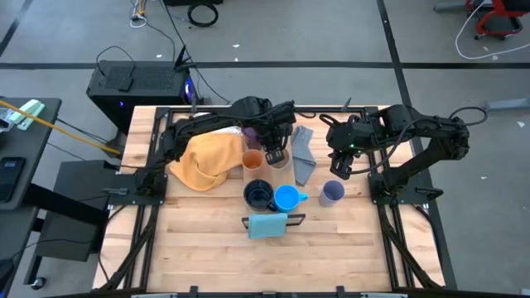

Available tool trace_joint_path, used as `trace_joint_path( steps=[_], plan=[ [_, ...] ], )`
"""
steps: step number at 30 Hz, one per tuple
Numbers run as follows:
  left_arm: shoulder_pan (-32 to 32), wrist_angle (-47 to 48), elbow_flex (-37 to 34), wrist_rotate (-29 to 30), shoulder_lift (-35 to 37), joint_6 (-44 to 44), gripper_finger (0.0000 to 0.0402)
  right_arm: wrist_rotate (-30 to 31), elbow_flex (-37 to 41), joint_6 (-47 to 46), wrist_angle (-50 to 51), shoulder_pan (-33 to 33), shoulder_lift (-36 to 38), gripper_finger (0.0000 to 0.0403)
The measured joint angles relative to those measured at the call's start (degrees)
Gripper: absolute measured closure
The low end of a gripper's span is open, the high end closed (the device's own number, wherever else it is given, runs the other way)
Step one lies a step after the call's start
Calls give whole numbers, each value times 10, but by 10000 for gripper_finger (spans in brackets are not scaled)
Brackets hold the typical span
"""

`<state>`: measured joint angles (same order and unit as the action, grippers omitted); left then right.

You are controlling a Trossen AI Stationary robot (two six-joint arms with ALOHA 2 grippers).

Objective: Stack small to large cups/mugs on shelf
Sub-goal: Put the light brown cup on the shelf

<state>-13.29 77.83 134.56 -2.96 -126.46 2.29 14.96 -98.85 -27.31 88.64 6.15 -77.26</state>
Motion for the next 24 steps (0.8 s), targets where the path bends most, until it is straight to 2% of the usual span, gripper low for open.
trace_joint_path(
  steps=[24],
  plan=[
    [2,-31,0,1,-8,-21,396,0,0,0,0,0,0,261]
  ],
)
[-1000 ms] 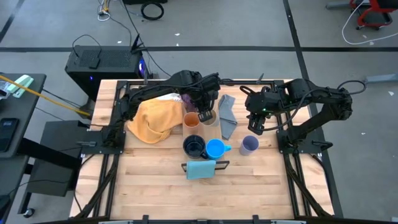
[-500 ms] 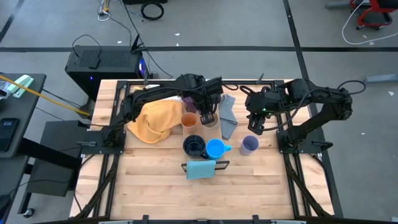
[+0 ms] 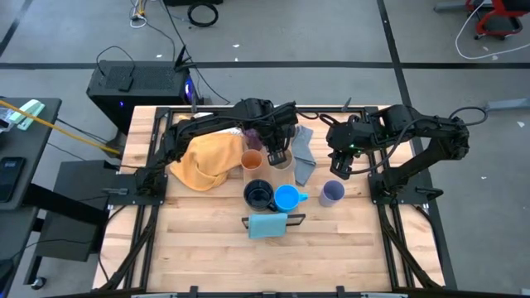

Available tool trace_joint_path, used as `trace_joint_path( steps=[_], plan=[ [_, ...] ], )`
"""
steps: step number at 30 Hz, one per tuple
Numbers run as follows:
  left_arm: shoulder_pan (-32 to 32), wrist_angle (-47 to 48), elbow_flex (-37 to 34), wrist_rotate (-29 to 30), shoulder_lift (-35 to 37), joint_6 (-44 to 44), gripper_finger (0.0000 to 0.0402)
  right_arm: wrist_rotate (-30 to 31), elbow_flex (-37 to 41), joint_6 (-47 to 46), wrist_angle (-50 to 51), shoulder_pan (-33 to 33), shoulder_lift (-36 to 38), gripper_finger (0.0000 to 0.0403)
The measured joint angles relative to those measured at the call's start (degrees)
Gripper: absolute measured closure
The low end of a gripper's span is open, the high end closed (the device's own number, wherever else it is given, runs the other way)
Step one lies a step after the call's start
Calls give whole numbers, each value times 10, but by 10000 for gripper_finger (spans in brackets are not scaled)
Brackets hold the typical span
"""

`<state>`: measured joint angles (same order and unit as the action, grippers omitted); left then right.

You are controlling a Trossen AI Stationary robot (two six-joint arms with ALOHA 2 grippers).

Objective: Stack small to large cups/mugs on shelf
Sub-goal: Put the light brown cup on the shelf

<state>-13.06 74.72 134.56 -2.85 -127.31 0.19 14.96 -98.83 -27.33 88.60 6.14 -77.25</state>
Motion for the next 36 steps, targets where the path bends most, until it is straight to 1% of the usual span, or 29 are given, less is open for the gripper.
trace_joint_path(
  steps=[24,31,36],
  plan=[
    [0,2,0,0,0,-9,396,0,0,-10,-12,0,0,261],
    [3,5,0,-4,-20,-9,396,0,0,-10,-13,0,0,261],
    [4,0,0,-4,-21,-17,396,0,0,-10,-13,0,0,261]
  ],
)
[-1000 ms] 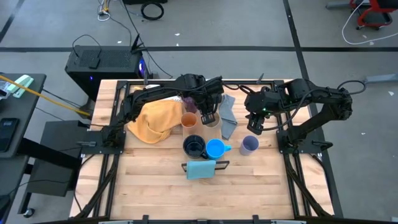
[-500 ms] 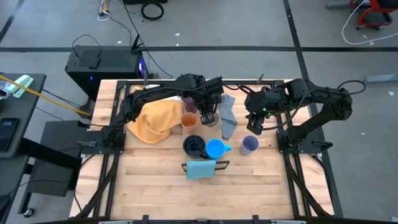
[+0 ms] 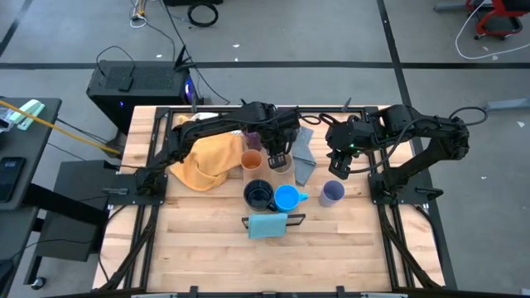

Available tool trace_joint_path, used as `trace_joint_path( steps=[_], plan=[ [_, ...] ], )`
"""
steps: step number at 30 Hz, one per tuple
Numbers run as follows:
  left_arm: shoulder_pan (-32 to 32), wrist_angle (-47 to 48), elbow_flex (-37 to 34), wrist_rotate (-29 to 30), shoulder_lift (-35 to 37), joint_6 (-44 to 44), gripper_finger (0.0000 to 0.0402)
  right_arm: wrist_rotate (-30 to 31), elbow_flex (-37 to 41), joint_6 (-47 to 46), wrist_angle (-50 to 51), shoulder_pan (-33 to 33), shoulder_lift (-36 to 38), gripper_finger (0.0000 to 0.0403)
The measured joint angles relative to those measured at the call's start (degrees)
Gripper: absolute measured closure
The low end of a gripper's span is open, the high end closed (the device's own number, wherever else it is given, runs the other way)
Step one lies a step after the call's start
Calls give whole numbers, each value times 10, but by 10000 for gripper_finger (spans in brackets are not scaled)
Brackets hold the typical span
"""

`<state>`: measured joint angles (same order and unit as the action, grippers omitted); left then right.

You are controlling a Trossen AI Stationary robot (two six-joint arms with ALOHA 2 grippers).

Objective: Stack small to large cups/mugs on shelf
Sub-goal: Put the light brown cup on the shelf

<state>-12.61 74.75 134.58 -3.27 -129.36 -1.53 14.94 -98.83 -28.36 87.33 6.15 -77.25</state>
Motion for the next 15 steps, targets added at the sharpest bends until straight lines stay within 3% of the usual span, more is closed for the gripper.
trace_joint_path(
  steps=[15],
  plan=[
    [0,3,0,0,0,-49,396,0,0,2,0,0,0,261]
  ],
)
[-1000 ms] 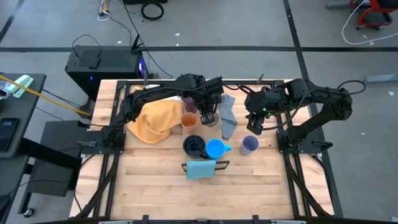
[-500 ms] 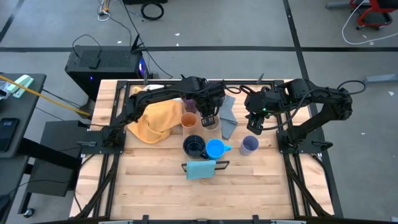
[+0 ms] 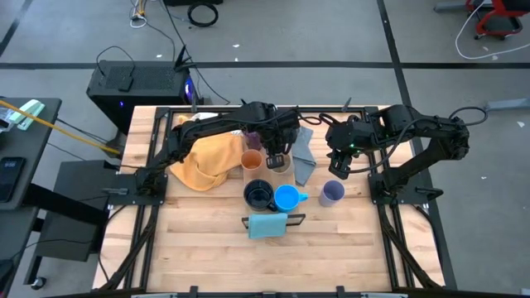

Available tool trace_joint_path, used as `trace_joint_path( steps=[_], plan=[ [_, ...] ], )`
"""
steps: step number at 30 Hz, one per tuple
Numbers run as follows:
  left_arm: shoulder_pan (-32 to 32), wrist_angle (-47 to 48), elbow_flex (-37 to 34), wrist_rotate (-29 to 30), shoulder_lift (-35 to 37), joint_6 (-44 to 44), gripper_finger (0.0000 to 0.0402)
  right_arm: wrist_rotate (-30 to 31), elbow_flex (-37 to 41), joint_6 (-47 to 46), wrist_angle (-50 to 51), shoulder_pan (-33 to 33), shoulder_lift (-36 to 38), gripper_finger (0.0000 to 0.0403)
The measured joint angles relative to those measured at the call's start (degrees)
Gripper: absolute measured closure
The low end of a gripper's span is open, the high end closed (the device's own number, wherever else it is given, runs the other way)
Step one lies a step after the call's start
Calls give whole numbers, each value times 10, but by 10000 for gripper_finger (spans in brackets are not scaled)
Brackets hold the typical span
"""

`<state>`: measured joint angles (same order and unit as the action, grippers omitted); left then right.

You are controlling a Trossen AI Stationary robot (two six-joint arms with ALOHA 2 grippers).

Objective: Stack small to large cups/mugs on shelf
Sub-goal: Put the light brown cup on the shelf

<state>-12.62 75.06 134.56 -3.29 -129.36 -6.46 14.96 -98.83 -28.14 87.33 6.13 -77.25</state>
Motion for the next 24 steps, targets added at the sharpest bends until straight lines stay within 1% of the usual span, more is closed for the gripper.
trace_joint_path(
  steps=[24],
  plan=[
    [-6,6,0,4,0,-18,396,0,0,0,0,0,0,261]
  ],
)
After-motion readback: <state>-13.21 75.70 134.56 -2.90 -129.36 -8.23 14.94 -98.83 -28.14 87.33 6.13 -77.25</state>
